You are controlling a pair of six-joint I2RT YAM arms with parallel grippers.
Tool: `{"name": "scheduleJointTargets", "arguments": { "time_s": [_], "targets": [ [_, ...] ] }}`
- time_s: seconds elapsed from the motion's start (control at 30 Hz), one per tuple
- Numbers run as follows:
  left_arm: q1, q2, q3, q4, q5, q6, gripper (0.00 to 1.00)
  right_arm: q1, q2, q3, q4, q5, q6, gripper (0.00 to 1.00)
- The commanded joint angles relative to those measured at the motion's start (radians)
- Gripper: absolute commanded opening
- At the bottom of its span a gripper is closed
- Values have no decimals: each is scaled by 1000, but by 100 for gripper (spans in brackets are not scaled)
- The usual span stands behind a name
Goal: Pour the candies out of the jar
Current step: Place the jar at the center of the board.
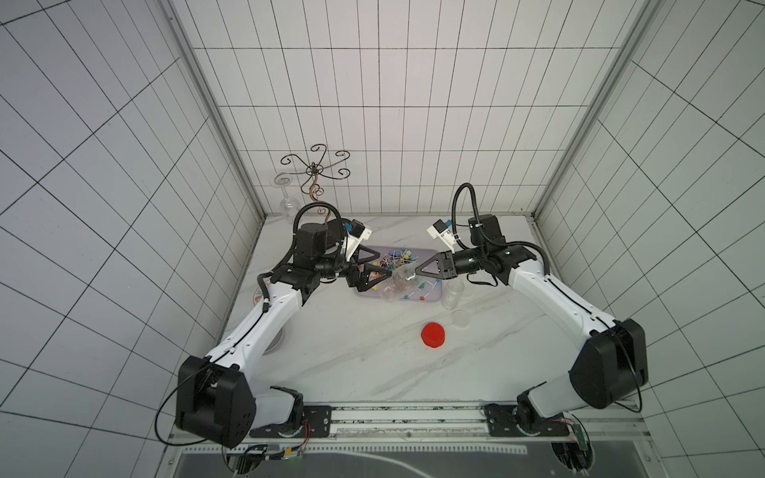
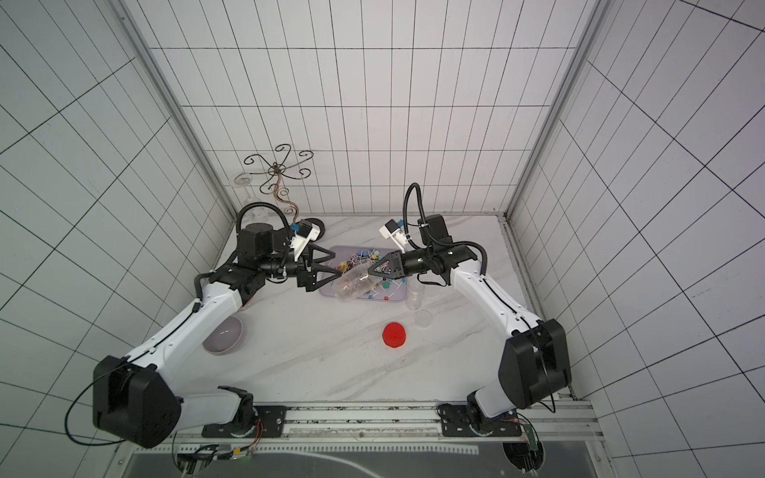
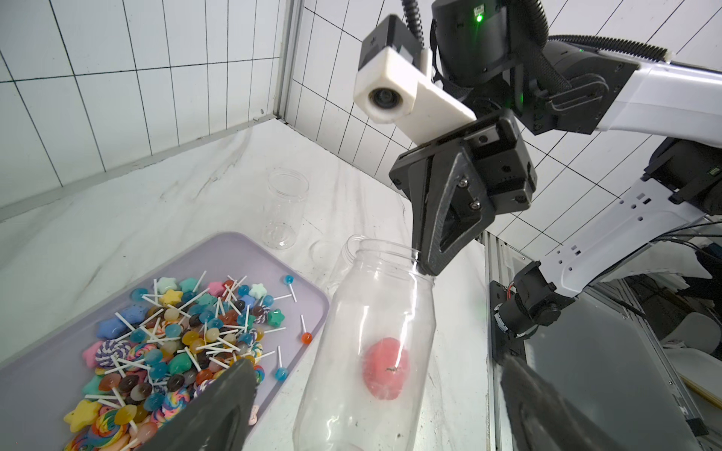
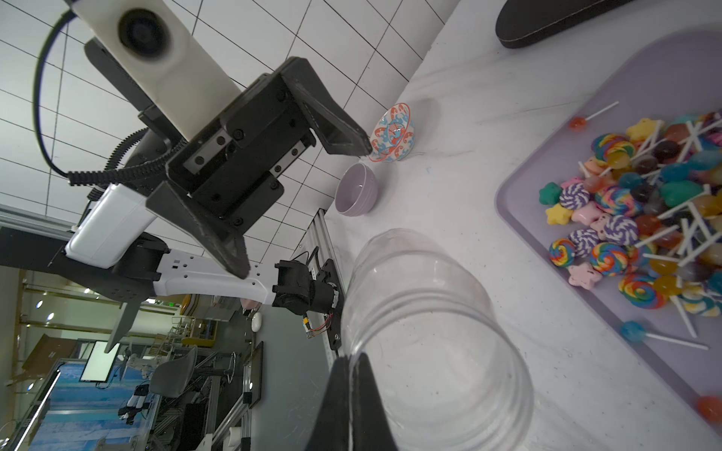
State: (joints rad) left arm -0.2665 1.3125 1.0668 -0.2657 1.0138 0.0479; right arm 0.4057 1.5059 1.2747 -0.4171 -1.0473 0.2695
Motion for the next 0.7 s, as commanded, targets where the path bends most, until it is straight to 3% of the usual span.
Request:
{"name": "scheduleJointTargets", "arguments": {
  "time_s": [0.0,0.13,0.3,0.47,0.67],
  "targets": [
    [12,-4,-11,58,-11,-28,97,5,-6,97,-83,60,-76,0],
    [33,-8,-9,59,-44,-39,97,5,-19,95,-137,137,-113,0],
    [75,-34,-14,66,-169,-56,97,47,-23,138,-248,284,-177,0],
    [94,-61,-18,43,-320,-60,97,149,-24,149,-287,459,-176,0],
    [93,-110,-34,25,-421,-37,97,308,-15,103,-275,684,-136,0]
  ]
}}
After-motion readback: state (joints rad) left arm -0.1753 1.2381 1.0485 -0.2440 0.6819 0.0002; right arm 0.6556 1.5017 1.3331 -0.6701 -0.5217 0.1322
